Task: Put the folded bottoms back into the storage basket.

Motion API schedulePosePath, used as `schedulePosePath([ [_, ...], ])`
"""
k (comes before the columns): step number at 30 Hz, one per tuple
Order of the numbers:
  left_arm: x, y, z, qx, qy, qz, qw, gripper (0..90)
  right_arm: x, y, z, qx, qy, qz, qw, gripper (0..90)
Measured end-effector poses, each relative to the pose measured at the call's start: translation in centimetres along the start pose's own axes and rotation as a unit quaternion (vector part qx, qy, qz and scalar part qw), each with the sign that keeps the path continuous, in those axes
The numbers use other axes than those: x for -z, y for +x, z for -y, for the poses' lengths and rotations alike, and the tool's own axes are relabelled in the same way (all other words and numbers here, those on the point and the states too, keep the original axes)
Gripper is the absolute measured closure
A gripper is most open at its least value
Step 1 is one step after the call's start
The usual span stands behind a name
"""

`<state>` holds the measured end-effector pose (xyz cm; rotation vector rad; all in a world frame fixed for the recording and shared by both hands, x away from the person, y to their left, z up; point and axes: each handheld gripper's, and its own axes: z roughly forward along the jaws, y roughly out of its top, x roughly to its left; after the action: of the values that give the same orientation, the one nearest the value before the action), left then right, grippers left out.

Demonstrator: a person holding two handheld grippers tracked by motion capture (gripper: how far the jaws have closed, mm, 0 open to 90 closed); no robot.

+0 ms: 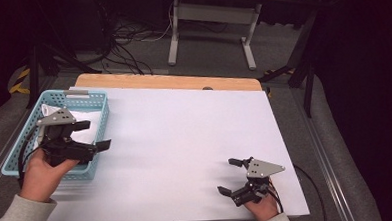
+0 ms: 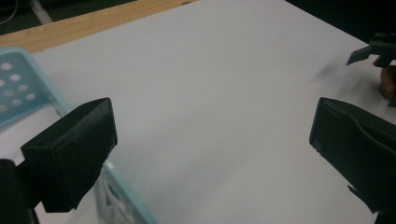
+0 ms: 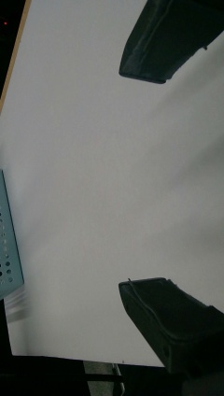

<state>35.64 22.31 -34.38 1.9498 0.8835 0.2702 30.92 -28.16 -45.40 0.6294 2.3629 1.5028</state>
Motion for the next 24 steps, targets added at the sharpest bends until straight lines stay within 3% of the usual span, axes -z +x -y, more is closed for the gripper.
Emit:
schedulePosePath([
  [10,-3.9,-3.3,0.3,-0.036,-0.023,0.039,0.9983,2.3,0.0,0.0,0.0,0.000,-0.001,-0.001,1.0000,0.9],
  [24,-8.4,-5.1,2.1,-0.041,-0.030,0.102,0.9935,3.7,0.0,0.0,0.0,0.001,-0.002,-0.004,1.0000,0.9],
])
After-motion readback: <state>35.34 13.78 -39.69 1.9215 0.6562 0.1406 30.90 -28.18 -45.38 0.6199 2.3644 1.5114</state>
